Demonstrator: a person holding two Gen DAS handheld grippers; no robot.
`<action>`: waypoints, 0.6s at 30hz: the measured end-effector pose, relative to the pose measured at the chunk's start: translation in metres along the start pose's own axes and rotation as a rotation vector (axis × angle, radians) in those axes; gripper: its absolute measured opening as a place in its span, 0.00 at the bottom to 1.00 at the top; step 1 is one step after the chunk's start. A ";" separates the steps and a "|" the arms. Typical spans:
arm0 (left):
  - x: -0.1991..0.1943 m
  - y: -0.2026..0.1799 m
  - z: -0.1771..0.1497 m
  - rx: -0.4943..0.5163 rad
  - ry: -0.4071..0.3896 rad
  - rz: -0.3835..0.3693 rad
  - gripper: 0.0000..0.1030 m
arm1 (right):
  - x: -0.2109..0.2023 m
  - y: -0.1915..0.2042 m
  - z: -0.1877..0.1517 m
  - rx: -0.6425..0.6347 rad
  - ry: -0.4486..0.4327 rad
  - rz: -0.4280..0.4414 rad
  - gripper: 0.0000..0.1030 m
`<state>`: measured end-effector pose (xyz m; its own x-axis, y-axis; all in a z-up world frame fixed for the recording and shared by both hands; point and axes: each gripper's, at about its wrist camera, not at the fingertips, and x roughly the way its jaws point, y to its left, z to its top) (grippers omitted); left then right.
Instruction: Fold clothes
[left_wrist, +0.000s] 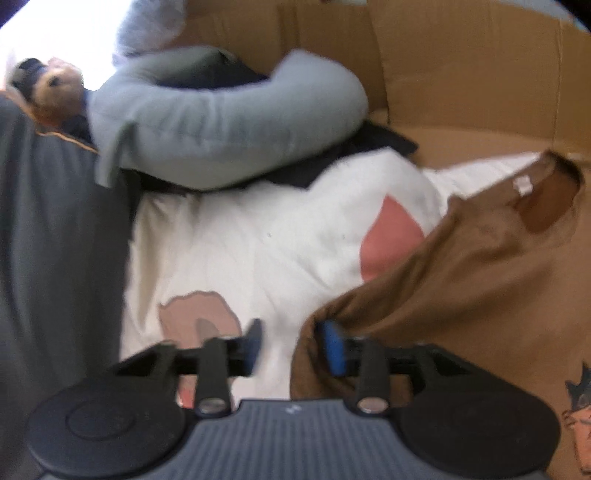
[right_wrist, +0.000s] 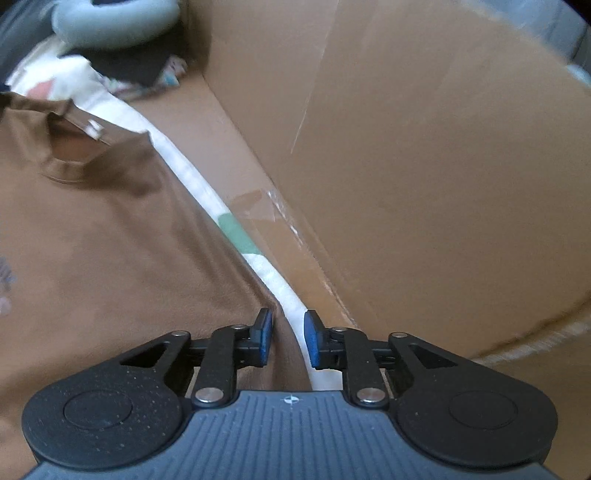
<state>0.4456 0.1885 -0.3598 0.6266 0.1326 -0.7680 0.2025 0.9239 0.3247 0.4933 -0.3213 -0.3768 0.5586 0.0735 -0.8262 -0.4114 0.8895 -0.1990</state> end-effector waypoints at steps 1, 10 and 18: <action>-0.006 0.000 0.000 -0.012 -0.015 -0.004 0.52 | -0.008 -0.001 -0.003 0.003 -0.012 0.000 0.27; -0.049 -0.026 -0.003 -0.056 -0.055 -0.030 0.51 | -0.056 -0.024 -0.045 0.117 -0.048 -0.056 0.27; -0.081 -0.059 -0.017 -0.192 -0.040 -0.009 0.49 | -0.081 -0.052 -0.116 0.301 -0.023 -0.109 0.32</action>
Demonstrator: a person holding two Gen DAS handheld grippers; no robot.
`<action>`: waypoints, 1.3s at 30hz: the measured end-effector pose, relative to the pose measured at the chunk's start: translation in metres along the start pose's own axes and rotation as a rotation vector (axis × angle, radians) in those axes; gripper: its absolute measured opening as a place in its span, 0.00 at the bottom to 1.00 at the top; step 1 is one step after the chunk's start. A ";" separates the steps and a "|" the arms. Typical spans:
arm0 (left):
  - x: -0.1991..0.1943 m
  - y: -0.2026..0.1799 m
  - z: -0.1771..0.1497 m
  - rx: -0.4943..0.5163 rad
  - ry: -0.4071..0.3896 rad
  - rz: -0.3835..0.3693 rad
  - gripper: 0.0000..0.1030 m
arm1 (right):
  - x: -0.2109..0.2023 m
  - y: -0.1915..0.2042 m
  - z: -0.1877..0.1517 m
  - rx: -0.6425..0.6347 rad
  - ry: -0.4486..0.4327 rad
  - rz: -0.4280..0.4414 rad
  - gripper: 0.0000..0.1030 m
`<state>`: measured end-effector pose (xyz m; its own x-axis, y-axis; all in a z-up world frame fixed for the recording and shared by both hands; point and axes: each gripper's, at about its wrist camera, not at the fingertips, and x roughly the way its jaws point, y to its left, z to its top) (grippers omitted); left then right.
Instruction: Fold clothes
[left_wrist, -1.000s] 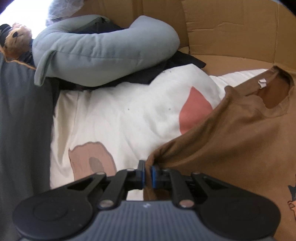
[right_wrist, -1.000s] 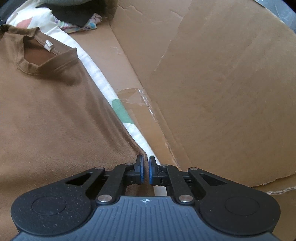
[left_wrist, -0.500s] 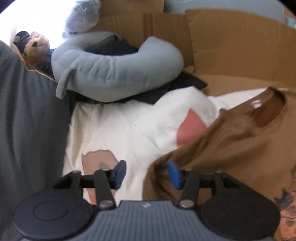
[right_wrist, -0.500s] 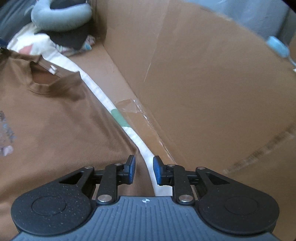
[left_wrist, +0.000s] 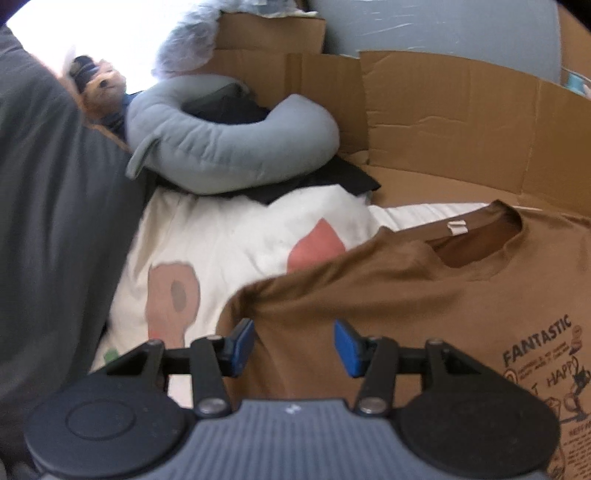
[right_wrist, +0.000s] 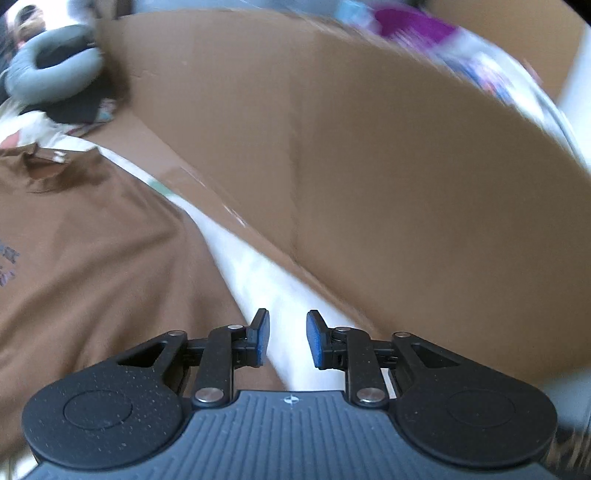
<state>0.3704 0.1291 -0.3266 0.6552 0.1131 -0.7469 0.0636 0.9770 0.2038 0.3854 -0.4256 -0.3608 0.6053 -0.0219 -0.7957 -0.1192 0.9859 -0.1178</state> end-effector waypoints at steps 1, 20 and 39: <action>-0.003 -0.004 -0.004 -0.025 0.004 -0.013 0.49 | 0.000 -0.004 -0.008 0.020 0.003 0.000 0.32; -0.017 -0.080 -0.074 -0.158 0.136 -0.088 0.49 | 0.014 -0.015 -0.068 0.319 -0.007 0.057 0.40; -0.009 -0.102 -0.088 -0.119 0.175 -0.109 0.49 | 0.006 -0.031 -0.044 0.277 -0.052 -0.028 0.04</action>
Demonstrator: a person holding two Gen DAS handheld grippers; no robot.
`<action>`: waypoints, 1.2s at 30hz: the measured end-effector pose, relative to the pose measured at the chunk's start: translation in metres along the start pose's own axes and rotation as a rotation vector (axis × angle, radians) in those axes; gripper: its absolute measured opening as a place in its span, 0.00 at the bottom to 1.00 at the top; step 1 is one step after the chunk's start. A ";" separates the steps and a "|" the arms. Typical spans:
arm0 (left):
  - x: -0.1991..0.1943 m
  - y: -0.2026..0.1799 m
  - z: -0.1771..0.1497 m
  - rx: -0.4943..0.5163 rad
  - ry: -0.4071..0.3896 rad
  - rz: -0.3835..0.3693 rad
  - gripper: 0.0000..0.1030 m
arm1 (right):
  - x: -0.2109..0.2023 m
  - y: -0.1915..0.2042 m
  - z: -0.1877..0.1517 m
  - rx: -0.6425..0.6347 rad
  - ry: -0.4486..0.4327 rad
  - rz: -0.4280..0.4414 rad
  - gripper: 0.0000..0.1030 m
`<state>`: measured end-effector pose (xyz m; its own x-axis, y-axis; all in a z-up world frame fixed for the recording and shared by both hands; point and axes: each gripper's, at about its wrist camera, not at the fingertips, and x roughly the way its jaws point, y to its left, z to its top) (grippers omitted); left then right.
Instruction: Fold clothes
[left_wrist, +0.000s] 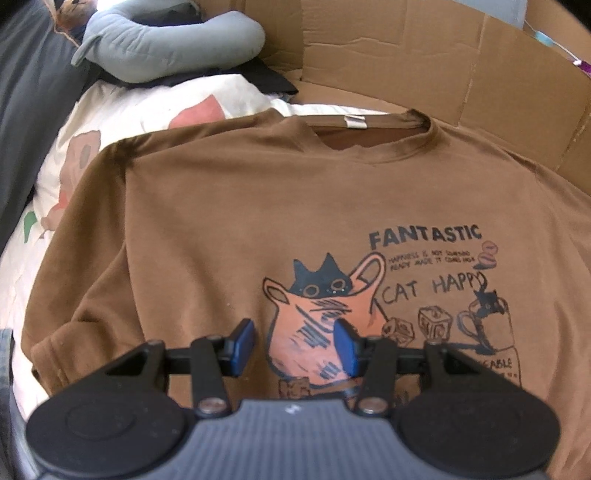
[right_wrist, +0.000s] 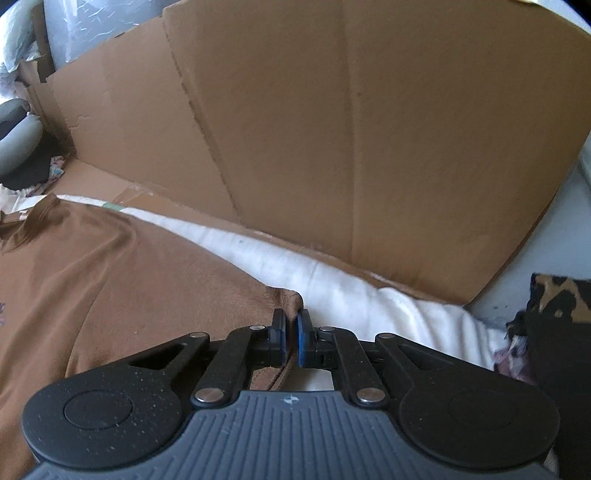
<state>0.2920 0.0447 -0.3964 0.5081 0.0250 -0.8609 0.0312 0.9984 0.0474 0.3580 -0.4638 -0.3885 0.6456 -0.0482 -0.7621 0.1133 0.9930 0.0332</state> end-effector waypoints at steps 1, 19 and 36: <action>0.000 0.001 0.000 -0.005 -0.001 0.001 0.49 | 0.000 -0.002 0.002 -0.002 -0.002 -0.002 0.04; 0.005 0.013 -0.009 -0.054 0.000 -0.014 0.49 | 0.016 -0.015 0.027 0.030 0.008 -0.065 0.18; -0.005 0.013 -0.016 -0.090 0.000 -0.020 0.51 | -0.031 0.013 -0.036 0.086 0.114 0.079 0.27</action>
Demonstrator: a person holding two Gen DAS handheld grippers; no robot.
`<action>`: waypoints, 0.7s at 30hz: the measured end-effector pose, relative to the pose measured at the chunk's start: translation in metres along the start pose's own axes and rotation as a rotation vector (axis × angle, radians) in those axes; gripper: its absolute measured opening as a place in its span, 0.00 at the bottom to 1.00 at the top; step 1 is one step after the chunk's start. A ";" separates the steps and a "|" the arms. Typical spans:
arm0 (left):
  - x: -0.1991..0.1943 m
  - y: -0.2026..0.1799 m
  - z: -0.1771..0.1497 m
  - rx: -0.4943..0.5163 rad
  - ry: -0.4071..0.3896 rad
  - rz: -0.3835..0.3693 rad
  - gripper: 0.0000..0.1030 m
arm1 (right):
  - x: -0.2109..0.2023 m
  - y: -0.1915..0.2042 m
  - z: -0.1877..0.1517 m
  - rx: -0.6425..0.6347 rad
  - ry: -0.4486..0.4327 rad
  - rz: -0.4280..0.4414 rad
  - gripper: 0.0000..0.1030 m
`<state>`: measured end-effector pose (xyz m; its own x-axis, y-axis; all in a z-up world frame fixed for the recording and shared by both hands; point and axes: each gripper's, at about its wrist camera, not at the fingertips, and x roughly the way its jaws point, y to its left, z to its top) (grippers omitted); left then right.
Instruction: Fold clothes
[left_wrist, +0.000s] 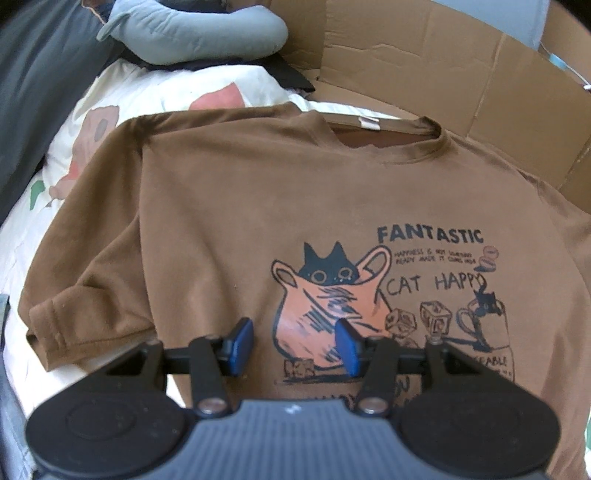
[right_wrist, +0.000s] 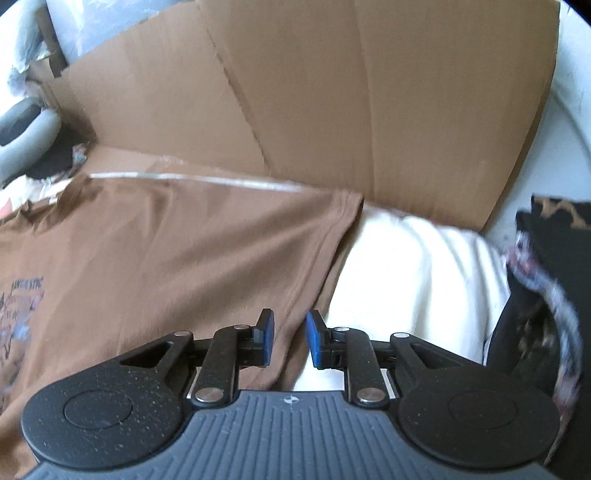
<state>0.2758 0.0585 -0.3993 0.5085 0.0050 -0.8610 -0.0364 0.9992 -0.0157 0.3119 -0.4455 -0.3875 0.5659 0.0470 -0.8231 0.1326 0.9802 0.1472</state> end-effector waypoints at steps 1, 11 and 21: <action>0.000 0.000 -0.001 -0.001 0.002 0.001 0.51 | 0.003 0.000 -0.002 0.015 0.010 0.003 0.33; -0.014 0.003 -0.007 -0.026 -0.002 0.004 0.51 | -0.001 0.013 -0.019 -0.006 0.005 0.005 0.36; -0.026 0.007 -0.015 -0.024 0.014 0.014 0.51 | 0.008 0.015 -0.020 -0.005 0.070 -0.006 0.13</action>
<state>0.2492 0.0652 -0.3852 0.4955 0.0182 -0.8684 -0.0644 0.9978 -0.0158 0.3024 -0.4267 -0.4032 0.5070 0.0543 -0.8602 0.1313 0.9815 0.1393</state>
